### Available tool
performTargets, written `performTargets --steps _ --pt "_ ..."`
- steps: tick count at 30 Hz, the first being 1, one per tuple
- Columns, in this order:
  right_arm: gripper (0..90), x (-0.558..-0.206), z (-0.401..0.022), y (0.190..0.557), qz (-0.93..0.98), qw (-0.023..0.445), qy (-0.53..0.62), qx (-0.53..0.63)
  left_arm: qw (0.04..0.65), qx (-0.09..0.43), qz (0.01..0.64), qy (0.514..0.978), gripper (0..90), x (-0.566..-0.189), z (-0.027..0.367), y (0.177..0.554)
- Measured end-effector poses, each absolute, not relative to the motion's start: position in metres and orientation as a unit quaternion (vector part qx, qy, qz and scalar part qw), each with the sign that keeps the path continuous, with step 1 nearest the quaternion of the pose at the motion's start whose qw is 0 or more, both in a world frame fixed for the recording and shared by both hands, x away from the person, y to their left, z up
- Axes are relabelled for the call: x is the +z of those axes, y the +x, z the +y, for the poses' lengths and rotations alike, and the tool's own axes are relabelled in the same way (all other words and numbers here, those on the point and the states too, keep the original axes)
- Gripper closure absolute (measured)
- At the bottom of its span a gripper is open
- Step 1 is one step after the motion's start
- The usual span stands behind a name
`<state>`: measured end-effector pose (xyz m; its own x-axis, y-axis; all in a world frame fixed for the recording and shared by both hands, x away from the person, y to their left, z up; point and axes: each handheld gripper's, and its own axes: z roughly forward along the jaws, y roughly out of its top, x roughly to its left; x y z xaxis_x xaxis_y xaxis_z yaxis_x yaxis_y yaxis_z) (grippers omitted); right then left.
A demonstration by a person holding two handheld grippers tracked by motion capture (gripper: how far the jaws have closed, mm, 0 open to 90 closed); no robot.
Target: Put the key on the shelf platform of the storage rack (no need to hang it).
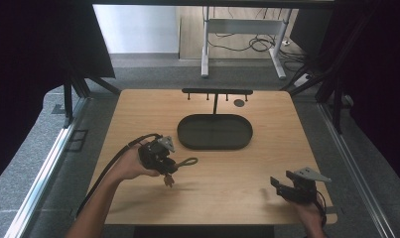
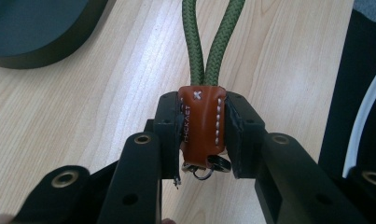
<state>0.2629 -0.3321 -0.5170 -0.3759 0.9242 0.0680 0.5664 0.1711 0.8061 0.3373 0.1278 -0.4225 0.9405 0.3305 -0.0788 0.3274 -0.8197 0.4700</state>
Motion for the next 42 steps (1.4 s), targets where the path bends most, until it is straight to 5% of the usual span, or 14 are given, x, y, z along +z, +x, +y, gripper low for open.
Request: performTargets --steps 42 --pt "29.4 -0.518 -0.333 0.263 0.730 0.227 0.512 0.391 0.236 0.021 0.177 0.955 69.1 -0.391 0.120 0.365"
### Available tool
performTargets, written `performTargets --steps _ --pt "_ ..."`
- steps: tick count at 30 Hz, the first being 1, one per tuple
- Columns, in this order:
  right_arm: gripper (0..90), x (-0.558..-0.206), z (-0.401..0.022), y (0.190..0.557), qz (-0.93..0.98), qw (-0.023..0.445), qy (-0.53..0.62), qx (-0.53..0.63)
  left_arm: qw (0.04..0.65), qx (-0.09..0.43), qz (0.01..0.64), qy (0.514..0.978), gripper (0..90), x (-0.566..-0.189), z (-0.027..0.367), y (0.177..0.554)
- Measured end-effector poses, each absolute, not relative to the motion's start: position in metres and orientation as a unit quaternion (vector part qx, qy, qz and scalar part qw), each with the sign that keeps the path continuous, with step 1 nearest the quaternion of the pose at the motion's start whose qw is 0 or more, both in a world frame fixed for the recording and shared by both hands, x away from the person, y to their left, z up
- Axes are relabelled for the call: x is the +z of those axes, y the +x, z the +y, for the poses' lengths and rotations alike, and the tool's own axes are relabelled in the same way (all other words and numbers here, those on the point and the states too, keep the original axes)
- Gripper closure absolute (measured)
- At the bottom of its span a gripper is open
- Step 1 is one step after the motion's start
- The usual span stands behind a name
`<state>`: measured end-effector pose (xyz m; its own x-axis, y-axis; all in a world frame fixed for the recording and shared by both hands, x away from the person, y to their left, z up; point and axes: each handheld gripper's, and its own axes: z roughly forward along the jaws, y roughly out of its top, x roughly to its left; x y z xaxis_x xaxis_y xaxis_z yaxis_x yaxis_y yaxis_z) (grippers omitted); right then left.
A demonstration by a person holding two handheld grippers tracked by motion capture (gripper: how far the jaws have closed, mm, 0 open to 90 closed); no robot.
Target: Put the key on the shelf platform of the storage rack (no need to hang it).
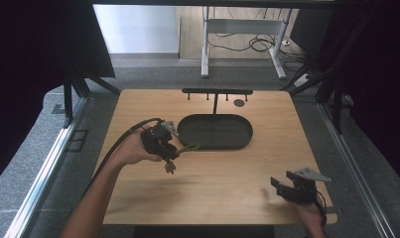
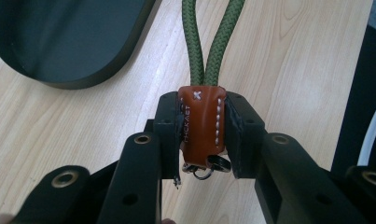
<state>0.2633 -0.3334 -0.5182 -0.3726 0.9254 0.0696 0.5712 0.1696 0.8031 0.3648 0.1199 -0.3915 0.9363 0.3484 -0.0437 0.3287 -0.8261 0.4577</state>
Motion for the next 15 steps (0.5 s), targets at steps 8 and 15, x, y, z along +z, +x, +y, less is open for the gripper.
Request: performTargets --steps 8,15 --pt "29.4 -0.518 -0.334 0.264 0.731 0.226 0.512 0.391 0.234 0.024 0.180 0.955 69.1 -0.386 0.118 0.371" --pt "29.4 -0.519 -0.333 0.264 0.730 0.225 0.513 0.392 0.233 0.027 0.179 0.955 69.1 -0.380 0.113 0.377"
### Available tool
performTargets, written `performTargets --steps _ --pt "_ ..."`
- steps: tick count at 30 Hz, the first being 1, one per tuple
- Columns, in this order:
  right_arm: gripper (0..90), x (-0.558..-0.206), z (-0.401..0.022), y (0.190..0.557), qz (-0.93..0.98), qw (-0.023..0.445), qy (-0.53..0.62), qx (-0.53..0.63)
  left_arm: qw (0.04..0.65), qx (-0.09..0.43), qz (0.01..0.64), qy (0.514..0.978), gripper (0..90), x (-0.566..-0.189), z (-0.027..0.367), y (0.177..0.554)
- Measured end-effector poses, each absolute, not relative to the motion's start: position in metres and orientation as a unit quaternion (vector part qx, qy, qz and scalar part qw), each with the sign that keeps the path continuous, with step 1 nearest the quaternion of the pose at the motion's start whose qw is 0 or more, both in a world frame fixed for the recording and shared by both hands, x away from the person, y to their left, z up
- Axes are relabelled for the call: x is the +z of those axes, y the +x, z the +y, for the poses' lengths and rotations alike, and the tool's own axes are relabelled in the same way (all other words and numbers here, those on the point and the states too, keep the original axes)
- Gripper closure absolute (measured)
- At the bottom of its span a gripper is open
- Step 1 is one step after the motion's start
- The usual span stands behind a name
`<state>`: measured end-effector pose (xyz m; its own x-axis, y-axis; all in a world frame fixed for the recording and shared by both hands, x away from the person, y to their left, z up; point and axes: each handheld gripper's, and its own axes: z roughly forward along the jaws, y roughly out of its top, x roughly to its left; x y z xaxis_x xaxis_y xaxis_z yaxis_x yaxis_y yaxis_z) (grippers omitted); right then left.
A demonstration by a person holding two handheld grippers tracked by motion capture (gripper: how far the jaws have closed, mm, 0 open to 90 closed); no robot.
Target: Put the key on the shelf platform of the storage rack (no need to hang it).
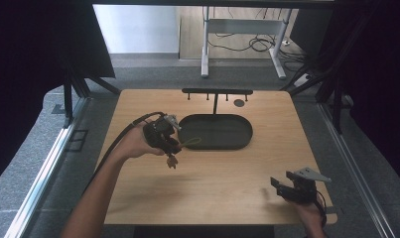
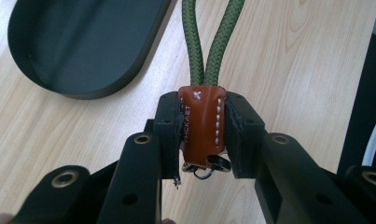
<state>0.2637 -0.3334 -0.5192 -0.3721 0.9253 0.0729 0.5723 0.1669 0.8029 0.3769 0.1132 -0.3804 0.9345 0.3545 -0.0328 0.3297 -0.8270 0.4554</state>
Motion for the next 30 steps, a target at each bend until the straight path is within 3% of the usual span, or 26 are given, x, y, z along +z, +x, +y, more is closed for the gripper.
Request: performTargets --steps 30 --pt "29.5 -0.520 -0.334 0.264 0.732 0.225 0.513 0.388 0.223 0.027 0.171 0.959 69.0 -0.367 0.093 0.399"
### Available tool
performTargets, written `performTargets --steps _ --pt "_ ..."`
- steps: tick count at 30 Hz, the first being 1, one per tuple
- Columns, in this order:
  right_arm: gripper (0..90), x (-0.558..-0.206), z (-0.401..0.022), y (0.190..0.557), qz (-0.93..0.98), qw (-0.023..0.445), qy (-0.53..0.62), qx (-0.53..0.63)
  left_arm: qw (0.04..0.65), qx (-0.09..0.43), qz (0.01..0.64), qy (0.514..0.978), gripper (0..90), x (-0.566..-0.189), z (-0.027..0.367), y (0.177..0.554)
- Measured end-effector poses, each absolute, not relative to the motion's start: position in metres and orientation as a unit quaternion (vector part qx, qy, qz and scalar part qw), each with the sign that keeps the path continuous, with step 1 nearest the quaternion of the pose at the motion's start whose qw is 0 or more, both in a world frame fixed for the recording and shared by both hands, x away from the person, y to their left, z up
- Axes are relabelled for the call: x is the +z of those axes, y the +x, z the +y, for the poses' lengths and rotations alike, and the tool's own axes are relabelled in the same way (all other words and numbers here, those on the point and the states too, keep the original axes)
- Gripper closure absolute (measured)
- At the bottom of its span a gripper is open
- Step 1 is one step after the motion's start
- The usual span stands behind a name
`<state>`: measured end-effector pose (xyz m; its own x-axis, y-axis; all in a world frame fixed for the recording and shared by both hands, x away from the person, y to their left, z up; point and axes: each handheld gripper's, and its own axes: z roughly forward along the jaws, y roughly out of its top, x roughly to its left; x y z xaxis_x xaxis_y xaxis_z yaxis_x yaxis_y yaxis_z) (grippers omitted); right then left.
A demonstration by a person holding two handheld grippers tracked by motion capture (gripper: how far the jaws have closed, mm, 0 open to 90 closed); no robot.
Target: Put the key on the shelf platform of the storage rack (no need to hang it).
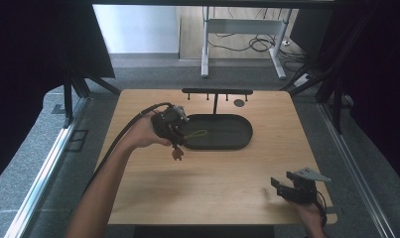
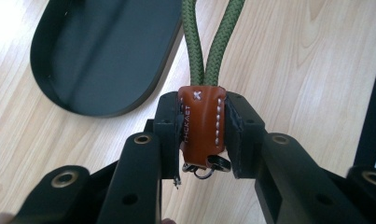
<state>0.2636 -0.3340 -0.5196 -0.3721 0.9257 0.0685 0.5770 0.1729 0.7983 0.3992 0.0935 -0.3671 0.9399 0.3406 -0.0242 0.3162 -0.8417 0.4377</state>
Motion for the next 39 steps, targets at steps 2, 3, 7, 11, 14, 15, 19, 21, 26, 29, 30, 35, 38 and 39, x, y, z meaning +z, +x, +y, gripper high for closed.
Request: performTargets --steps 2,3,7,11,14,15,19,21,26,29,30,35,38,39 --pt "29.5 -0.520 -0.334 0.264 0.732 0.225 0.513 0.388 0.223 0.026 0.171 0.959 69.0 -0.366 0.092 0.400" --pt "29.5 -0.519 -0.334 0.264 0.732 0.226 0.512 0.388 0.220 0.027 0.169 0.960 69.0 -0.366 0.091 0.401" --pt "29.5 -0.519 -0.335 0.263 0.732 0.226 0.513 0.388 0.223 0.023 0.168 0.960 69.0 -0.365 0.086 0.405" --pt "29.5 -0.520 -0.334 0.264 0.732 0.224 0.514 0.387 0.214 0.025 0.168 0.962 69.0 -0.365 0.083 0.408" --pt "29.5 -0.520 -0.334 0.264 0.732 0.225 0.513 0.387 0.212 0.025 0.168 0.962 69.0 -0.366 0.079 0.412" --pt "29.5 -0.520 -0.334 0.264 0.732 0.225 0.513 0.387 0.212 0.025 0.168 0.962 69.0 -0.366 0.079 0.412" --pt "29.8 -0.520 -0.335 0.263 0.731 0.227 0.514 0.387 0.214 0.022 0.174 0.961 69.0 -0.364 0.077 0.418" --pt "30.0 -0.519 -0.335 0.263 0.729 0.232 0.512 0.391 0.213 0.023 0.178 0.960 69.0 -0.364 0.078 0.422" --pt "30.0 -0.519 -0.335 0.263 0.730 0.231 0.512 0.389 0.216 0.018 0.179 0.960 69.0 -0.362 0.076 0.428" --pt "29.9 -0.520 -0.335 0.263 0.731 0.229 0.512 0.388 0.214 0.022 0.178 0.960 69.0 -0.360 0.073 0.431" --pt "30.0 -0.519 -0.335 0.263 0.732 0.229 0.512 0.387 0.215 0.022 0.178 0.960 69.0 -0.360 0.072 0.432" --pt "30.0 -0.519 -0.336 0.263 0.730 0.229 0.514 0.389 0.212 0.025 0.177 0.961 69.0 -0.362 0.066 0.436" --pt "30.0 -0.519 -0.337 0.263 0.729 0.229 0.515 0.389 0.208 0.024 0.177 0.962 69.0 -0.364 0.063 0.439" --pt "30.0 -0.519 -0.337 0.263 0.730 0.229 0.514 0.388 0.208 0.024 0.177 0.962 69.0 -0.364 0.061 0.440"
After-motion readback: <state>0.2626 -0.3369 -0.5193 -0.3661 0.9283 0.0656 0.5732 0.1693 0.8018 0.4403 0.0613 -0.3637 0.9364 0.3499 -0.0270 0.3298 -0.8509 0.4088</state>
